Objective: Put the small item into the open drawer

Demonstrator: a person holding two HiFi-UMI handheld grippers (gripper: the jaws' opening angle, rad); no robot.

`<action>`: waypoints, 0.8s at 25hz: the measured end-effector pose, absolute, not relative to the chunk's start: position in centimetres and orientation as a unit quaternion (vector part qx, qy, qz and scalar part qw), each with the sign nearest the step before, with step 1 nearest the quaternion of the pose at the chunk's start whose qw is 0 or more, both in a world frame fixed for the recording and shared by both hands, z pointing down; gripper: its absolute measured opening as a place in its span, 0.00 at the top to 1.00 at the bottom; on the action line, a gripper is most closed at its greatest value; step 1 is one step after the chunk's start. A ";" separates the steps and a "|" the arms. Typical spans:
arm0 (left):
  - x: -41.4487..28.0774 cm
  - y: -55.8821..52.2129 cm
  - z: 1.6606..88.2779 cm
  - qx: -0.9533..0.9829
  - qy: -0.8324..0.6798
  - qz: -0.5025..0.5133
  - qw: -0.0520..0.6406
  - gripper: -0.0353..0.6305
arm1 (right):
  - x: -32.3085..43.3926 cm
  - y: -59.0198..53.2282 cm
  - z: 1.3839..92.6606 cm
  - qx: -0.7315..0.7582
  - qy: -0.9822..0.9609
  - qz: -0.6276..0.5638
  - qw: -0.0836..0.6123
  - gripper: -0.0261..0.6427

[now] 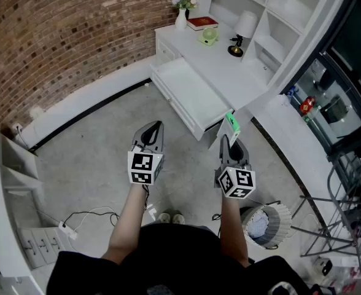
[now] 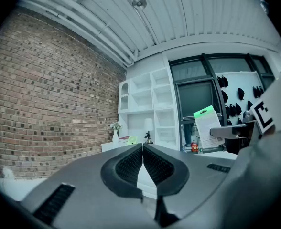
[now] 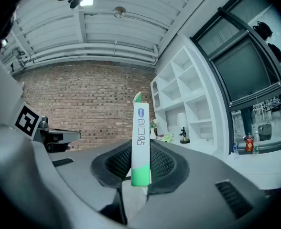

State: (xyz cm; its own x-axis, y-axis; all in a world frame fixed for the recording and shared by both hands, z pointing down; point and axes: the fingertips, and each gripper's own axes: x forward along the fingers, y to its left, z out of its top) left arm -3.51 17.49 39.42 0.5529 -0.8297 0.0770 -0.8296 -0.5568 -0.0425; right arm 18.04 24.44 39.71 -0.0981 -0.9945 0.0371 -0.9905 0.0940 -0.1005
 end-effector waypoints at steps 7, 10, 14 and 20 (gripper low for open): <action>-3.6 17.3 39.7 -0.883 0.468 -0.044 -0.003 0.91 | 17.8 24.1 39.7 -0.669 0.741 -0.052 0.020 0.85; -3.5 17.2 39.7 -0.883 0.468 -0.043 -0.004 0.91 | 17.9 24.1 39.8 -0.670 0.740 -0.053 0.022 0.85; -3.5 17.0 39.9 -0.884 0.465 -0.043 -0.009 0.91 | 17.9 24.0 39.9 -0.674 0.736 -0.057 0.023 0.85; -4.1 16.8 40.3 -0.885 0.463 -0.043 -0.012 0.91 | 17.5 23.8 39.8 -0.672 0.738 -0.059 0.037 0.84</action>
State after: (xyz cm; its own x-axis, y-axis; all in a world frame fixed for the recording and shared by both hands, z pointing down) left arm -4.11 16.77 40.35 0.5679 -0.8185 0.0869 -0.8206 -0.5713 -0.0174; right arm 17.54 23.82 39.78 -0.0952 -0.9952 0.0246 -0.9864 0.0910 -0.1366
